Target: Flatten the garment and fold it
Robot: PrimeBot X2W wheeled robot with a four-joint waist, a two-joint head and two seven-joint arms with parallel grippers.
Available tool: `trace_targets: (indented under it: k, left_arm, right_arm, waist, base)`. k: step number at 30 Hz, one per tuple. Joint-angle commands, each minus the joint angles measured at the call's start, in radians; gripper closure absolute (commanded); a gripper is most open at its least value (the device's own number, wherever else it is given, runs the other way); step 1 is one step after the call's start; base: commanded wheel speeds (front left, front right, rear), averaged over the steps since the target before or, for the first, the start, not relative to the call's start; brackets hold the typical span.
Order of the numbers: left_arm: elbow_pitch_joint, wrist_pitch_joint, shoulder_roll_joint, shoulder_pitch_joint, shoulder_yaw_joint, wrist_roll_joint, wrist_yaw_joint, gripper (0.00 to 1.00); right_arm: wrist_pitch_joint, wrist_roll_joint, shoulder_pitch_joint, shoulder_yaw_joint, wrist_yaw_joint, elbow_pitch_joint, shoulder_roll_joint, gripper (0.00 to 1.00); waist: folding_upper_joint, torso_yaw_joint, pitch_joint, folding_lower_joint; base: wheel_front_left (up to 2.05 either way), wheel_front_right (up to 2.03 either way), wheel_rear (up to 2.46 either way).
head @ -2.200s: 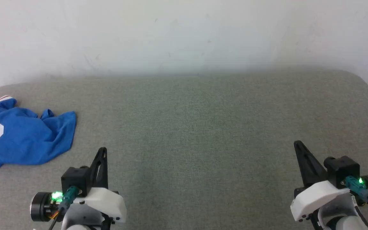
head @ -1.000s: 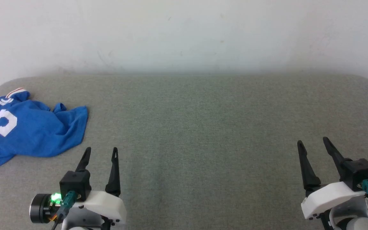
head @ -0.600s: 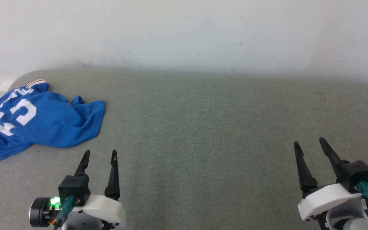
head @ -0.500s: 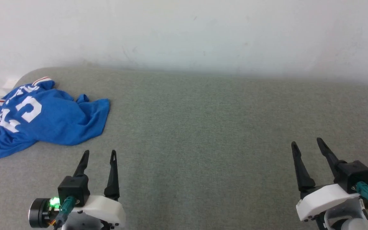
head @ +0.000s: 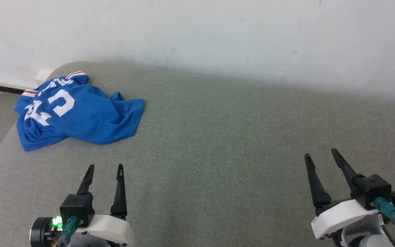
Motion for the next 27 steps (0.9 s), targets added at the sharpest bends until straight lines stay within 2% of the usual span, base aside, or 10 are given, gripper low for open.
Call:
trace_targets:
  k: [1,16,27]
  left_arm:
    - [0.0,-0.01,-0.001,0.019,0.004,-0.004,0.009,0.0]
    - [0.007,-0.041,-0.003,0.042,0.002,-0.02,0.018,0.0]
    - [0.01,-0.064,-0.003,0.059,0.007,-0.024,0.023,0.0]
  right_arm:
    - [-0.01,0.008,-0.015,0.002,-0.001,0.003,0.002,0.0]
    - [-0.041,0.01,-0.025,0.019,-0.001,0.023,0.003,0.0]
    - [-0.064,0.018,-0.023,0.017,-0.001,0.037,0.003,0.0]
  waist:
    - [0.0,0.022,-0.001,0.0]
    - [0.0,0.136,-0.005,0.0]
    - [0.0,0.195,-0.016,0.0]
  base:
    - [0.0,0.0,0.0]
    - [0.0,0.0,0.0]
    - [0.0,0.0,0.0]
